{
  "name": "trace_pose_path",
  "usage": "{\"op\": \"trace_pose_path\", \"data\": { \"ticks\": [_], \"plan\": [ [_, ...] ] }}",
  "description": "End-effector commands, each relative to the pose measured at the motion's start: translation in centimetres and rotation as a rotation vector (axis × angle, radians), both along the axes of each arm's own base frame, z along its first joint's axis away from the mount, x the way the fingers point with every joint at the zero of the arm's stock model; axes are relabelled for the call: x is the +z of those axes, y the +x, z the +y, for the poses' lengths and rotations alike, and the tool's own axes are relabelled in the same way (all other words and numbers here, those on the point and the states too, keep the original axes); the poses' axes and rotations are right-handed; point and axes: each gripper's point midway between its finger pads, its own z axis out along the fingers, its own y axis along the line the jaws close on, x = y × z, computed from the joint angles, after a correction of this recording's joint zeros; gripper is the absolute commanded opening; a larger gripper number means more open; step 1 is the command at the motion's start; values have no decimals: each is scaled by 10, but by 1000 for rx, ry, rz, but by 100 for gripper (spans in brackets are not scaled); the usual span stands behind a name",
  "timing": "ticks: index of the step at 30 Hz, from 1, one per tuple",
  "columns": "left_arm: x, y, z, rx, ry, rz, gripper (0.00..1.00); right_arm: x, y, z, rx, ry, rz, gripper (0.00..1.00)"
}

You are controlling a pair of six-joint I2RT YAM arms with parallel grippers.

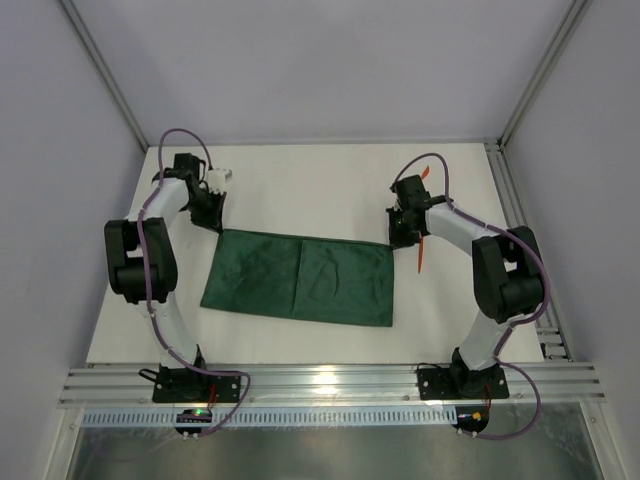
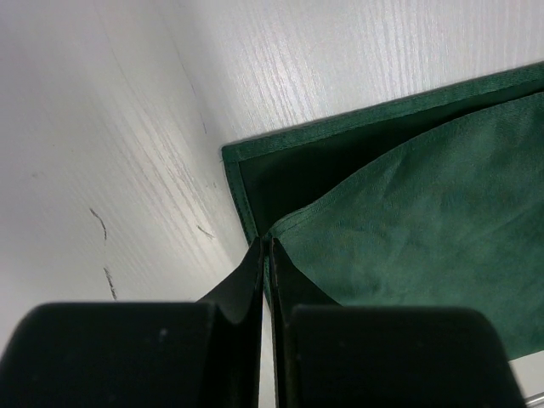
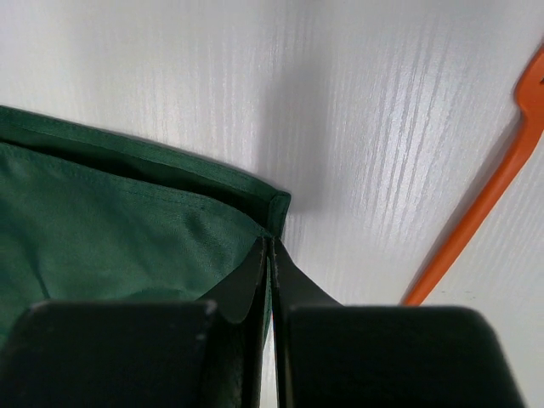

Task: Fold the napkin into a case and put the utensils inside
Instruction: Move the rectangle-folded napkin to the center of the board.

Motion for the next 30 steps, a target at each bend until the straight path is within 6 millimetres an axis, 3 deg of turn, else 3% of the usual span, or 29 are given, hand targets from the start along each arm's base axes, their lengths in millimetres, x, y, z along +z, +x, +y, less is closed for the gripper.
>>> {"op": "trace_pose_path", "data": {
  "ticks": [1, 15, 22, 30],
  "plan": [
    [25, 12, -3, 2, -13, -82, 0, 38, 20, -1, 3, 1, -114, 4],
    [28, 42, -1, 25, -12, -152, 0, 26, 36, -10, -28, -14, -115, 4],
    [11, 52, 0, 30, 12, -120, 0, 14, 46, -8, -24, 9, -94, 4],
    [-8, 55, 3, 32, 44, -91, 0, -1, 44, -8, -20, 9, -58, 4]
  ]
}}
